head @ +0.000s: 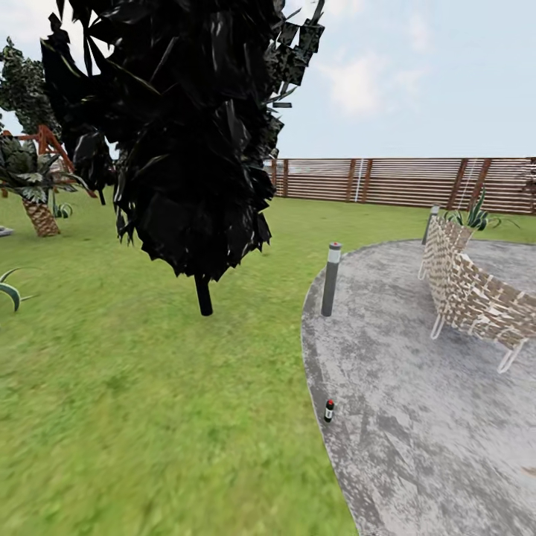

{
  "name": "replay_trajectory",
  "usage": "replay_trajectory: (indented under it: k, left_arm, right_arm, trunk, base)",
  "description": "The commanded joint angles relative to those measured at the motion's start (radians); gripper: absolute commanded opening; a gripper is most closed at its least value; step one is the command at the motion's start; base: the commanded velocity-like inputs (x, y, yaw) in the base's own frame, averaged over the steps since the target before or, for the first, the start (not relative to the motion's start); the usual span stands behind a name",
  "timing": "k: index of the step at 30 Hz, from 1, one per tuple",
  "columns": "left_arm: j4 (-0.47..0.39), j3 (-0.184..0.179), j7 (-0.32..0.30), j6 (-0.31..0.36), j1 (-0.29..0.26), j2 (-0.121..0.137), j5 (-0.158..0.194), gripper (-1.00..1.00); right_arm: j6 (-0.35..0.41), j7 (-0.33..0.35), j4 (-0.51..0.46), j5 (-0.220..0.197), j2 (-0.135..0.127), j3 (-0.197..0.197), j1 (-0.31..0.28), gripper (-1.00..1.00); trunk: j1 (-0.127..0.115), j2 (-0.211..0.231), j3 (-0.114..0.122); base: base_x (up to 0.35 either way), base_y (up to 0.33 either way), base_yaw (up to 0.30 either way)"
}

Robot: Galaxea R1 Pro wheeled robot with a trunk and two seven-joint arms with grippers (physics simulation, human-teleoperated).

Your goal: In the garden, pick up the pesticide atomizer on the floor and spray pesticide onto both trees until each tree trunk is fully covered.

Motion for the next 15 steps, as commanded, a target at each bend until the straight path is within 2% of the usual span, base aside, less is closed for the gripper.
replay_trajectory:
  k: [1, 10, 15]
  left_arm:
    - [-0.002, 0.002, 0.000, -0.001, 0.001, 0.000, -0.007, 1.00]
    - [-0.005, 0.004, 0.001, -0.001, 0.001, 0.000, -0.003, 1.00]
    - [-0.005, 0.005, 0.001, -0.002, 0.001, 0.001, -0.004, 1.00]
  right_arm:
    - [-0.003, -0.001, 0.001, 0.000, 0.000, 0.000, -0.001, 1.00]
    - [-0.003, -0.001, 0.001, 0.000, 0.000, 0.000, -0.001, 1.00]
    - [-0.003, -0.001, 0.001, 0.000, -0.001, 0.000, -0.001, 1.00]
  trunk:
    - [0.004, -0.008, -0.004]
    - [0.008, -0.015, -0.007]
    - [0.008, -0.015, -0.007]
  base:
    - [0.000, 0.000, -0.300]
    - [0.000, 0.000, -0.296]
    - [0.042, 0.062, -0.138]
